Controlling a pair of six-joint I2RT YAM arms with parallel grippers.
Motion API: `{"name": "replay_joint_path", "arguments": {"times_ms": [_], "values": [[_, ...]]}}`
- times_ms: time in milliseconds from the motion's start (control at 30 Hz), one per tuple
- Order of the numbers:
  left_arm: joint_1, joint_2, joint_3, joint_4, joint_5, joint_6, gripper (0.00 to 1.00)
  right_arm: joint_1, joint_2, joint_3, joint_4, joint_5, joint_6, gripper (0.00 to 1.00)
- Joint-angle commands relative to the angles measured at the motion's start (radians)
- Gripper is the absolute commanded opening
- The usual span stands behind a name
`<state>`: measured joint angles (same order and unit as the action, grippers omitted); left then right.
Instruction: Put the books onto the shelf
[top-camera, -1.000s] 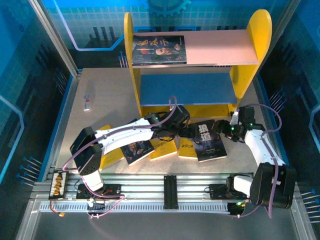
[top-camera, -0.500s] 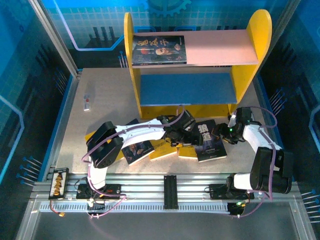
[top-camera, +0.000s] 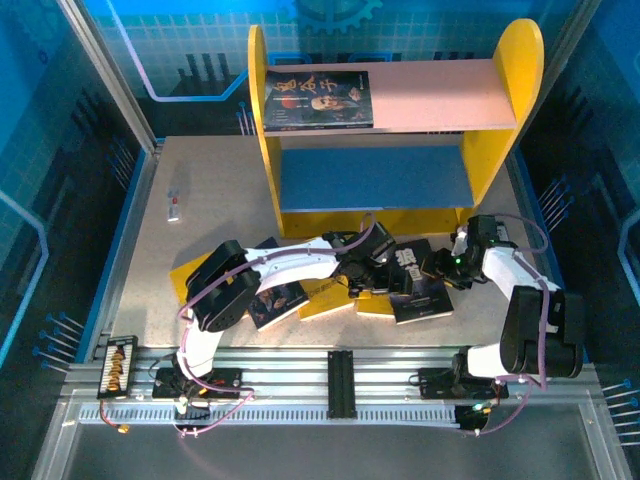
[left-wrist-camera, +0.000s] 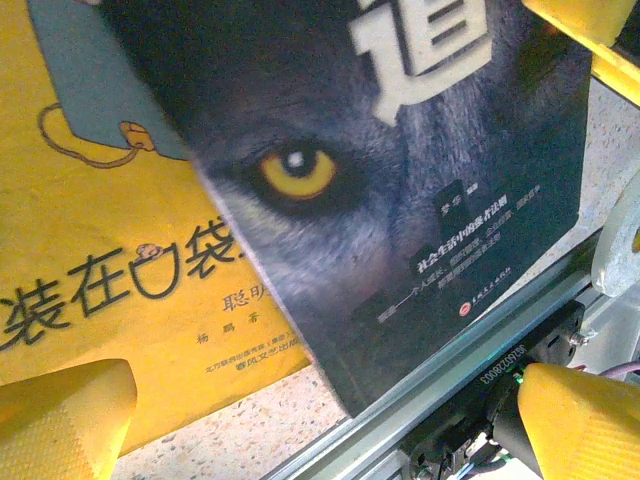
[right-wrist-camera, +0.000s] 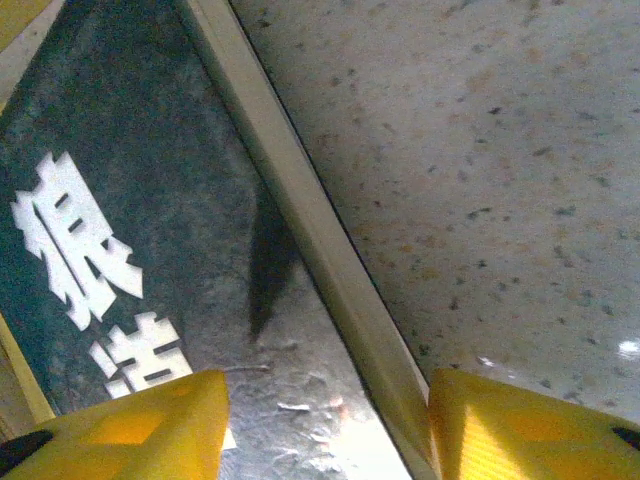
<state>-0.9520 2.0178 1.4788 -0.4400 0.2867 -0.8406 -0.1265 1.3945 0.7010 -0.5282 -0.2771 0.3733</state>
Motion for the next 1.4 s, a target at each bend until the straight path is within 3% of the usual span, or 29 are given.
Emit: {"name": "replay_joint_path", "arguments": {"times_ms": [0,467,867,1167,1367], "values": [[0.001,0.028,0.022,0.004,0.035,-0.025,0.99,0.047,0.022,-0.020,0.014,-0.042,0.023,0.53],[0.001,0.069,0.035,0.022,0.039,-0.035,0.99,0.081,0.037,-0.053,0.017,-0.061,0.030,0.36],[0.004,0.092,0.255,-0.012,0.039,-0.017,0.99,0.088,0.041,-0.070,0.027,-0.085,0.038,0.33],[0.013,0.035,0.213,0.055,0.028,-0.042,0.99,0.101,0.055,-0.066,0.030,-0.089,0.035,0.31],[0.016,0.016,0.137,0.204,0.051,-0.092,0.99,0.116,0.058,-0.065,0.023,-0.083,0.035,0.29]]}}
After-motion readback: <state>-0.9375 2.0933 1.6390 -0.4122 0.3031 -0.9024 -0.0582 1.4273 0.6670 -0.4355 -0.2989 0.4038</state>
